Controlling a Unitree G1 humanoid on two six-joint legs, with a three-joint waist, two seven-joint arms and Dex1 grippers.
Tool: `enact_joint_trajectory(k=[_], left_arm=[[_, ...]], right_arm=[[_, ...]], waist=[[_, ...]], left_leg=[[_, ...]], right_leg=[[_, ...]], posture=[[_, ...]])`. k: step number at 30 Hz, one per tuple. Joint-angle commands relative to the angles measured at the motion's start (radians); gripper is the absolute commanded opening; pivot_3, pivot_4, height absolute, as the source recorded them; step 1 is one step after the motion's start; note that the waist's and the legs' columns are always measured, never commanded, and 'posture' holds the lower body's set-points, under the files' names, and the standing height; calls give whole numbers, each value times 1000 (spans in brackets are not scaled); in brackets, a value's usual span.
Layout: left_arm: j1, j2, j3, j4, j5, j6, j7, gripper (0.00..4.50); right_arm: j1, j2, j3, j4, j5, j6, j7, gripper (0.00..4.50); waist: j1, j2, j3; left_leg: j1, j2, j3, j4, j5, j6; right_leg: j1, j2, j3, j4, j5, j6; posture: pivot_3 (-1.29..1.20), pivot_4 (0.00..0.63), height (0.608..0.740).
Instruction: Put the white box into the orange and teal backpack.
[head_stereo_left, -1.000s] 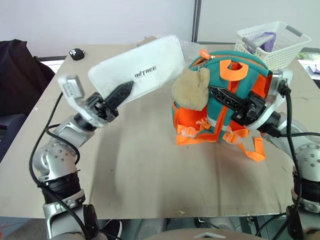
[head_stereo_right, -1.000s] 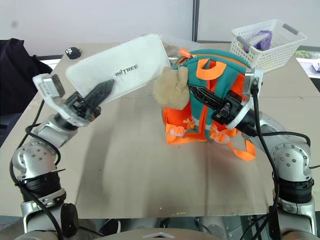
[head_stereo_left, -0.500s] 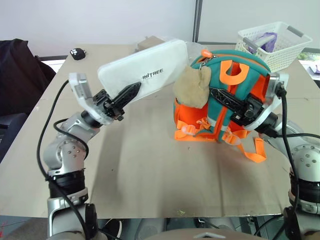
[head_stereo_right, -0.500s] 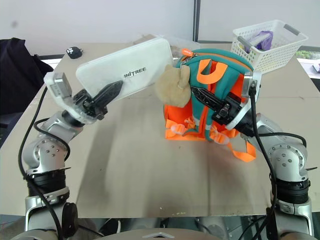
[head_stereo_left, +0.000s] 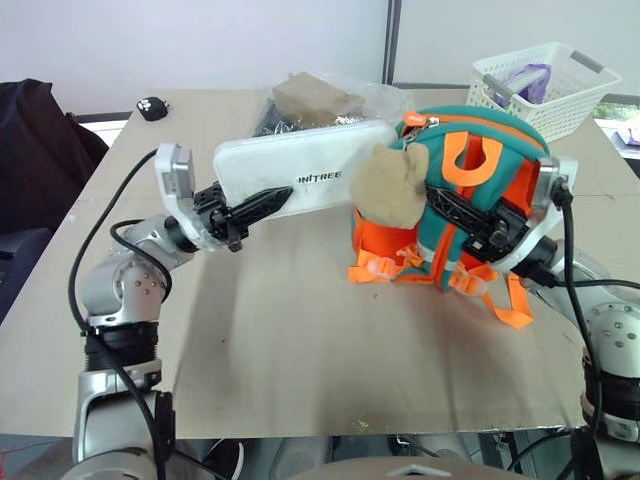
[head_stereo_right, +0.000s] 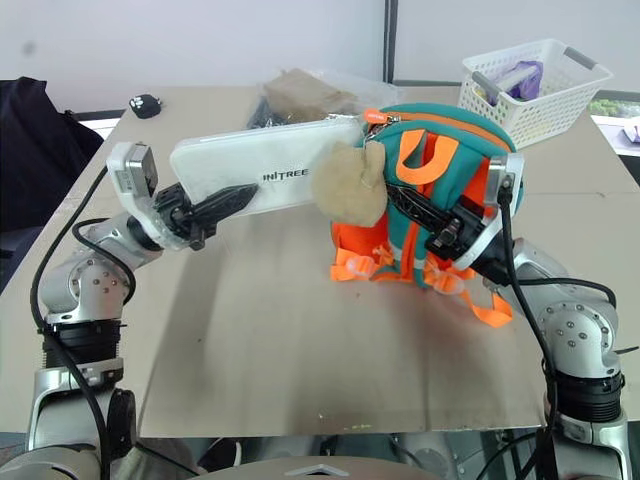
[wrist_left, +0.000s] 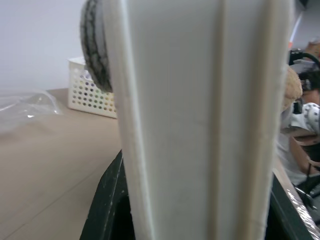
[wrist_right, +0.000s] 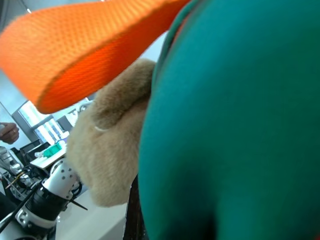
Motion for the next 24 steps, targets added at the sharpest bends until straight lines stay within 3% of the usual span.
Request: enact_joint_trajectory(k=[1, 8, 15, 17, 18, 22, 24], left_arm=[[-124, -31, -87, 83, 104, -109, -50, 1206], [-401, -198, -318, 419, 385, -331, -100, 1206], [-666, -412, -330, 811, 506, -524, -37, 1206], [-688, -444, -287, 821, 461, -521, -95, 2153], [-677, -443, -284, 805, 459, -524, -115, 2378], [-609, -394, -237, 710, 439, -475, -104, 4346], [-566, -359, -194, 635, 406, -416, -71, 4455]], right_arm=[[2, 4, -21, -51, 1, -31, -2, 26], [-2, 18, -1, -49, -30, -46, 2, 26], [8, 50, 19, -57, -53, -64, 6, 26], [8, 61, 27, -56, -62, -70, 8, 0], [8, 67, 30, -55, -68, -73, 10, 0], [14, 82, 32, -55, -79, -79, 14, 0], [20, 83, 32, -50, -85, -83, 20, 0]], waist=[[4, 0, 0], [23, -1, 0], [16, -2, 1], [9, -2, 1], [2, -2, 1], [-16, -2, 1], [-22, -2, 1]], left_leg=[[0, 0, 0, 0, 0, 0], [0, -2, 1, 2, 0, 0], [0, -3, 3, 2, 0, 1], [0, -2, 4, 2, 0, 2], [0, -2, 4, 2, -1, 2], [1, 0, 6, 2, -1, 2], [1, 1, 6, 2, -1, 2]], right_leg=[[0, 1, 0, 0, 0, 0], [1, 2, -1, 0, 1, 1], [1, 3, -1, 0, 1, 2], [1, 3, 0, 1, 1, 2], [1, 3, 0, 1, 1, 2], [0, 4, 3, 3, 1, 2], [-2, 5, 3, 4, 1, 2]], posture=[[0, 150, 725], [0, 150, 725], [0, 150, 725], [0, 150, 725], [0, 150, 725], [0, 150, 725], [0, 150, 725]])
